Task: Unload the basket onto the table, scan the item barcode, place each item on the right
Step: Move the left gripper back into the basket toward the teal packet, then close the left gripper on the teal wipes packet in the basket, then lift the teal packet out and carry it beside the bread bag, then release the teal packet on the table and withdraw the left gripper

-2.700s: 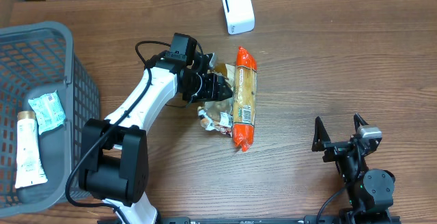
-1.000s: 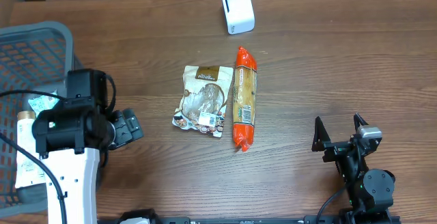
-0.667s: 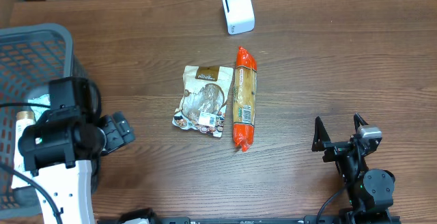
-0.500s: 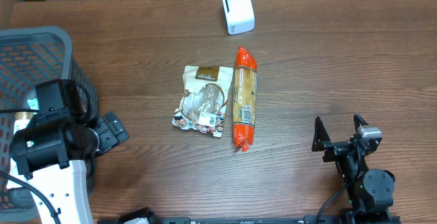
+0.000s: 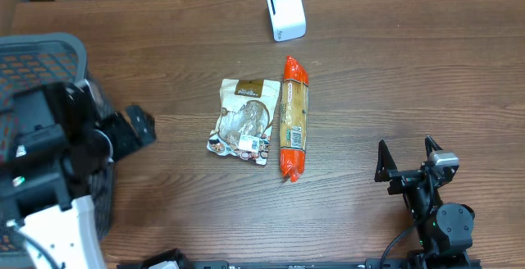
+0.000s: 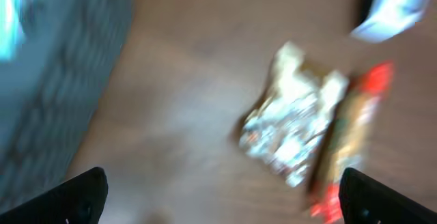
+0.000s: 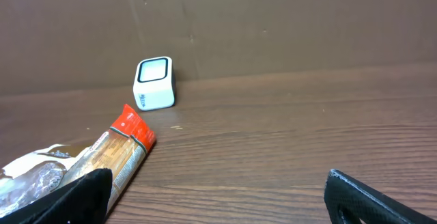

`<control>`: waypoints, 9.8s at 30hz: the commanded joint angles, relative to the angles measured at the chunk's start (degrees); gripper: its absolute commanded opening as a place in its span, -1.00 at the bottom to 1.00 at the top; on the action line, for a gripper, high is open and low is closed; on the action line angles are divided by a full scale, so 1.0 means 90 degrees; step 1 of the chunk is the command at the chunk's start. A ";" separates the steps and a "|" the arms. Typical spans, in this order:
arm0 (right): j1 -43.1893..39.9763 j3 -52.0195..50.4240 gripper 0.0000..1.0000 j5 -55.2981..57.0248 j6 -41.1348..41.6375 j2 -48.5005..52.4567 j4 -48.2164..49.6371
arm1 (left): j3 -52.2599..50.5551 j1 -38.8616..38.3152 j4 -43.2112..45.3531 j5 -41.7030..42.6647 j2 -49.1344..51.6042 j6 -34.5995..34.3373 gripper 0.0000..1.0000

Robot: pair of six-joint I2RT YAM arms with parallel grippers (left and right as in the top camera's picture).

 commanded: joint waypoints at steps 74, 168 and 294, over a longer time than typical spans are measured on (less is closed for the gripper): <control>0.0044 -0.0061 1.00 0.0058 -0.0044 -0.0002 0.0039 | 0.0044 0.2552 0.3235 -0.2463 0.5843 0.1945 0.52; 0.0041 -0.0061 1.00 0.0058 -0.0044 -0.0002 0.0036 | -0.1100 0.2810 0.3138 -0.0129 0.5093 -0.0576 0.24; 0.0041 -0.0061 1.00 0.0058 -0.0044 -0.0002 0.0036 | 0.3320 -0.2033 -0.0063 -0.0408 0.3842 -0.0313 0.99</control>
